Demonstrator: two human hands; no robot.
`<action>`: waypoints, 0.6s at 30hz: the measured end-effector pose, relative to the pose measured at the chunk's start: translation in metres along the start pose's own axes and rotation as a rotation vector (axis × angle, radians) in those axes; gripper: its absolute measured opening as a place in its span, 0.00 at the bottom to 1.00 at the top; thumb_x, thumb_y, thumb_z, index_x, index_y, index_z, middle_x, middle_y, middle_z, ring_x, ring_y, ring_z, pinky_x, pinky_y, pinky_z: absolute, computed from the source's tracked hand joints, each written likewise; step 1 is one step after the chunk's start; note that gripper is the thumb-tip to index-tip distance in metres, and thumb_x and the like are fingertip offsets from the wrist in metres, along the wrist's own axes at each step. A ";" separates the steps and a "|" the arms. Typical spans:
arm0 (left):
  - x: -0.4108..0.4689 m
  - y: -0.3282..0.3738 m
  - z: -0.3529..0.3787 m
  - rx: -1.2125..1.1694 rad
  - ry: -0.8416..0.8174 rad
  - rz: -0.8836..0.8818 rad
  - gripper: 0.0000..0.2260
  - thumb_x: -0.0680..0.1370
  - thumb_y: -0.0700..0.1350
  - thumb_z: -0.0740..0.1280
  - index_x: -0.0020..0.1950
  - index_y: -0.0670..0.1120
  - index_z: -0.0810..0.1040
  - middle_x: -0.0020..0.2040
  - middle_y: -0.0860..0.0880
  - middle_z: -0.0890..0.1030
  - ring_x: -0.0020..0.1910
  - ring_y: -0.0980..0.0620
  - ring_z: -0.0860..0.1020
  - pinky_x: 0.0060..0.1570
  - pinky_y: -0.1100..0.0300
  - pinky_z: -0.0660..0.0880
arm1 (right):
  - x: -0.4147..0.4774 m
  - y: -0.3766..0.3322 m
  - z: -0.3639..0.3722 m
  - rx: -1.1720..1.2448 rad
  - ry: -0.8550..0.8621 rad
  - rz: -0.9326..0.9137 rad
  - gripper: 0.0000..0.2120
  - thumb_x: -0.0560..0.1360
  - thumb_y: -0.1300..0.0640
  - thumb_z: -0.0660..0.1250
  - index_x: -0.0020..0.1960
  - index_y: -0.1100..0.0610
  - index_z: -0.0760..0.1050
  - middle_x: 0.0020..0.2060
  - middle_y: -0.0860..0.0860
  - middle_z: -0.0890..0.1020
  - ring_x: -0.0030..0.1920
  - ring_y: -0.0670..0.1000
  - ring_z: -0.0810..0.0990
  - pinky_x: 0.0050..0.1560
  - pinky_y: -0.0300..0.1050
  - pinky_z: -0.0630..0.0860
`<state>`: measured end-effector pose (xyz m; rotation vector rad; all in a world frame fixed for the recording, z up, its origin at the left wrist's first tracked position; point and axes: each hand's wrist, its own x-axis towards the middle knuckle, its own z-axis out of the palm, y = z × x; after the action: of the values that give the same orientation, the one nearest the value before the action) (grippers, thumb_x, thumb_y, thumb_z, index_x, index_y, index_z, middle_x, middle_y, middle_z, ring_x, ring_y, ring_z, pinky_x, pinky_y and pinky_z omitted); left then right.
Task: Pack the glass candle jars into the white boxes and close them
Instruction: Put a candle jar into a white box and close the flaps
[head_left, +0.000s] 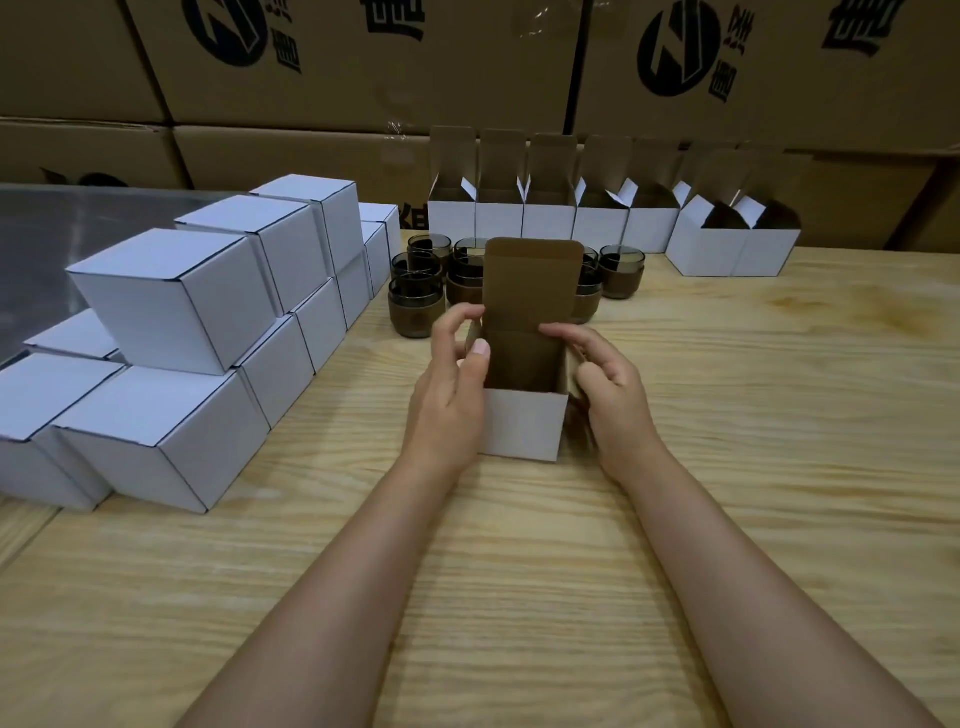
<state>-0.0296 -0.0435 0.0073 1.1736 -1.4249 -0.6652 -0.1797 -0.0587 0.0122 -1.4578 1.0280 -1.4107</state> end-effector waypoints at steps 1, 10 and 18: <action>-0.001 0.001 0.000 -0.024 0.010 0.010 0.12 0.77 0.55 0.50 0.59 0.66 0.65 0.46 0.77 0.72 0.44 0.78 0.71 0.45 0.69 0.71 | 0.000 0.000 0.000 0.012 -0.009 -0.017 0.24 0.65 0.63 0.53 0.54 0.49 0.79 0.55 0.52 0.80 0.49 0.69 0.73 0.42 0.57 0.73; 0.004 -0.002 -0.002 -0.194 0.174 -0.307 0.08 0.79 0.44 0.54 0.47 0.56 0.70 0.44 0.51 0.73 0.41 0.51 0.74 0.38 0.54 0.71 | 0.002 0.003 -0.005 0.001 -0.024 0.005 0.27 0.67 0.67 0.52 0.55 0.45 0.78 0.51 0.50 0.79 0.37 0.56 0.74 0.36 0.44 0.71; 0.004 -0.005 -0.003 -0.179 0.136 -0.278 0.06 0.80 0.43 0.56 0.49 0.53 0.70 0.37 0.51 0.71 0.35 0.56 0.71 0.35 0.60 0.68 | 0.007 -0.003 -0.008 -0.234 -0.208 -0.054 0.40 0.72 0.72 0.50 0.67 0.29 0.58 0.64 0.27 0.62 0.67 0.33 0.63 0.73 0.43 0.61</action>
<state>-0.0251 -0.0479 0.0052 1.2606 -1.0753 -0.8700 -0.1879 -0.0646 0.0177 -1.7738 1.0531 -1.1749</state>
